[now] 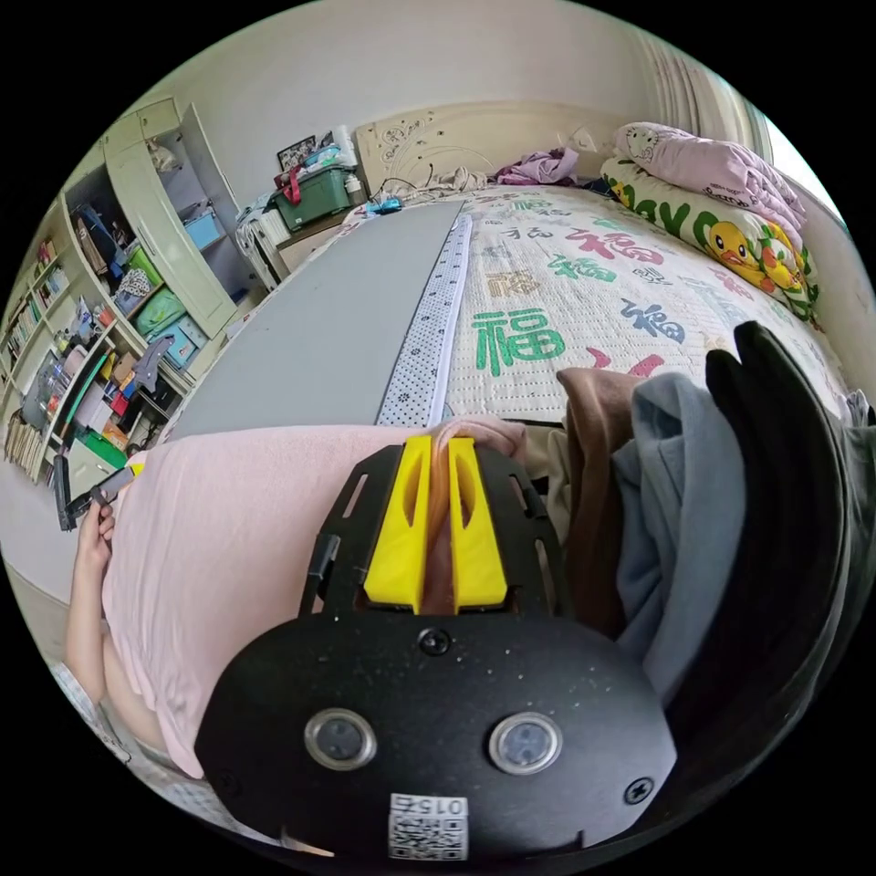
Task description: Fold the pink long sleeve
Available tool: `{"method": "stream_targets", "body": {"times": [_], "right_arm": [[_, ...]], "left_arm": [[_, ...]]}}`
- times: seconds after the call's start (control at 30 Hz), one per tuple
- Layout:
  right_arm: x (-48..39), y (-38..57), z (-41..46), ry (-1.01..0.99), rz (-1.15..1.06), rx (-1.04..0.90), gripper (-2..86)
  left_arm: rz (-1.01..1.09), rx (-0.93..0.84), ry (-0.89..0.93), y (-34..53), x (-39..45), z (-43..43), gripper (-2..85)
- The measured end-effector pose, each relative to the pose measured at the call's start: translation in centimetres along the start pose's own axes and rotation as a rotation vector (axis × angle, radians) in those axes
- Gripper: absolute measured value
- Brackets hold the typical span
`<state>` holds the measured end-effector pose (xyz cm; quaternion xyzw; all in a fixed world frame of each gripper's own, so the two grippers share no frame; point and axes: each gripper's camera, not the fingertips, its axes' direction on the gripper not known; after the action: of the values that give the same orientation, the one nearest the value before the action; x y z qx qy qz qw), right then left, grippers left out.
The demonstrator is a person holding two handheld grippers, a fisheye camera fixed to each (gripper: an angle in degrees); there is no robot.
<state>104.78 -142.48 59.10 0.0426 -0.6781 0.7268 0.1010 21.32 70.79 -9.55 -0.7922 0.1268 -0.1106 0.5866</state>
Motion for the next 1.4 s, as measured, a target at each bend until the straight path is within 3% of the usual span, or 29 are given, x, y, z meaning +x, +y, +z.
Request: {"method": "stream_targets", "body": {"times": [0.3,0.53,0.9,1.1,1.23,1.3,1.4], "right_arm": [[1.3,1.0,-0.4,-0.004,0.002,-0.012,3.9],[4.0,2.8,-2.7,-0.082,0.027,0.017,5.5],[5.1,5.7,-3.9,0.081,-0.088,-0.027,5.0],[10.9,7.6,-6.9,-0.046,0.051,-0.028,4.8],[14.2,10.3,-14.4,-0.18,0.401,0.073,2.9],[14.4,13.1,-19.1,-0.323,0.514,0.196,1.1],[13.3,17.7,-26.0,-0.802,0.563,0.406,-0.1]], "left_arm": [[0.054,-0.015,-0.082,0.2,2.1,0.5,5.2],[-0.077,0.072,0.028,1.3,1.0,-0.8,7.6],[-0.03,-0.023,-0.041,0.7,1.9,1.7,5.0],[-0.012,-0.023,-0.062,0.7,2.1,2.0,4.9],[-0.016,-0.018,-0.06,0.8,1.9,2.0,4.9],[-0.019,-0.018,-0.058,0.8,1.7,2.0,4.9],[-0.012,-0.019,-0.071,0.8,1.8,2.0,4.9]]}}
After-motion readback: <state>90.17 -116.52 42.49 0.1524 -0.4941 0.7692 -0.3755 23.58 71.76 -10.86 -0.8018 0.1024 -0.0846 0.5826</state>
